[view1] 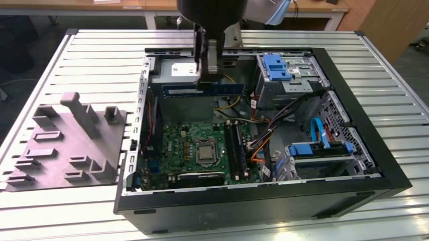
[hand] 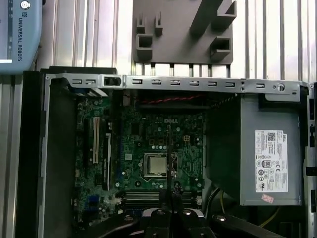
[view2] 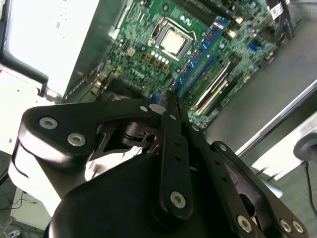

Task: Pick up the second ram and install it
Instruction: 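Pick up the second ram and move it above second insertion slot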

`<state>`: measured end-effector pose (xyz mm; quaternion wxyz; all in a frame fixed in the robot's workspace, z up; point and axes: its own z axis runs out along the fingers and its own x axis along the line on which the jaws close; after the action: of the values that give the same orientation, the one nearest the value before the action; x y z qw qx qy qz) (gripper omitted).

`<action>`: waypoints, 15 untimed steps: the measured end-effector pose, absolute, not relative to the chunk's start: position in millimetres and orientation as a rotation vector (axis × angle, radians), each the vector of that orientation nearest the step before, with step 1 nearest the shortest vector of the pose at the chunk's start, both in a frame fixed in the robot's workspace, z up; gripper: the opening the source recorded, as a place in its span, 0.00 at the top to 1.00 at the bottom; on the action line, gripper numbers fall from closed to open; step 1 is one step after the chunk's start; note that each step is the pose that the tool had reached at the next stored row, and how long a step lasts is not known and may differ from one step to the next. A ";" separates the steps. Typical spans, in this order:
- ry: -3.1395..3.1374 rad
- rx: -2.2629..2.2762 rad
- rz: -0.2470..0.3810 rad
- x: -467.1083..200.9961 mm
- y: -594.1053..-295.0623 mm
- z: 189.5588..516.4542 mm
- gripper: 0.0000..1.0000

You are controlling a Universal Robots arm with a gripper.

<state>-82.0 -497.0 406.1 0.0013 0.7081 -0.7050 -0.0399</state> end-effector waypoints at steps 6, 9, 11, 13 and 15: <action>-2.212 2.222 -0.128 -71.0 -497.0 402.7 0.89; -2.212 2.222 -0.128 -71.0 -497.0 402.8 0.89; -2.212 2.222 -0.128 -70.9 -496.9 402.0 0.89; -2.212 2.222 -0.128 -70.9 -497.0 398.8 0.89; -2.212 2.222 -0.128 -70.9 -497.0 395.2 0.89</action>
<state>-70.9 -497.0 395.2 0.0021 0.7081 -0.7049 -0.0407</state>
